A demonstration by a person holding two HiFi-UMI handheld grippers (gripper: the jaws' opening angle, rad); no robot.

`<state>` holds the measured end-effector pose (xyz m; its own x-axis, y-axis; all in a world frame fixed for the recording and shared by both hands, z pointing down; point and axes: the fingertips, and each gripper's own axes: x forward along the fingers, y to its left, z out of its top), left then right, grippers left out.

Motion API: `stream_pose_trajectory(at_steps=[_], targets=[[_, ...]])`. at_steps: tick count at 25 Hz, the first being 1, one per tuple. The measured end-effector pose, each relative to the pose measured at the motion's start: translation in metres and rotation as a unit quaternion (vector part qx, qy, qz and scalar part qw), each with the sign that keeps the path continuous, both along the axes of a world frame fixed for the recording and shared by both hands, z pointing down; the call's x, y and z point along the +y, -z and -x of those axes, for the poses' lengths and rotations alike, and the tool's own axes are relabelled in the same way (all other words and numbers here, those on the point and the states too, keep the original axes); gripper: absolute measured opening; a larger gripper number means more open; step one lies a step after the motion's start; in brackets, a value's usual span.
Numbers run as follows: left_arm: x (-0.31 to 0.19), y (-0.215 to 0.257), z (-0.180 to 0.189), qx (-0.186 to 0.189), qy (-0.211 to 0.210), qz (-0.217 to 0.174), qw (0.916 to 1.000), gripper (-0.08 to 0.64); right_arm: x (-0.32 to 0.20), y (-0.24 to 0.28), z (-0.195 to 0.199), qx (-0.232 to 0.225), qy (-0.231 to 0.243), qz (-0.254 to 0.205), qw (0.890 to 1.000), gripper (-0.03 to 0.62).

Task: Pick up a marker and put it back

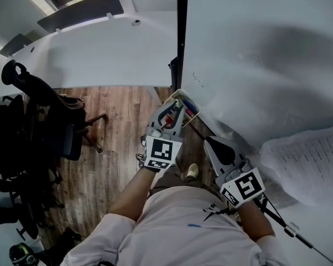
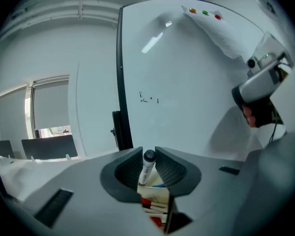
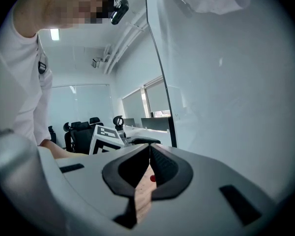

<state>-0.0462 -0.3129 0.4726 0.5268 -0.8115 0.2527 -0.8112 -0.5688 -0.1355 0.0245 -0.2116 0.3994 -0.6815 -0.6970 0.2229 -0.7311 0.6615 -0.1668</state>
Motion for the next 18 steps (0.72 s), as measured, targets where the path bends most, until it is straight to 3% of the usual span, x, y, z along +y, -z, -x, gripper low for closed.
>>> stream_pose_trajectory(at_steps=[4, 12, 18], targets=[[0.011, 0.032, 0.008, 0.037, 0.011, -0.009, 0.9992, 0.086, 0.007, 0.004, 0.004, -0.005, 0.015, -0.006, 1.000, 0.014], [0.052, 0.087, 0.011, 0.075, 0.024, -0.028, 0.9965, 0.086, 0.021, 0.017, 0.008, -0.020, 0.039, -0.028, 0.999, 0.014], [0.087, 0.115, 0.001, 0.081, 0.012, -0.038, 0.9959, 0.086, 0.029, 0.031, 0.006, -0.033, 0.043, -0.043, 0.998, 0.014]])
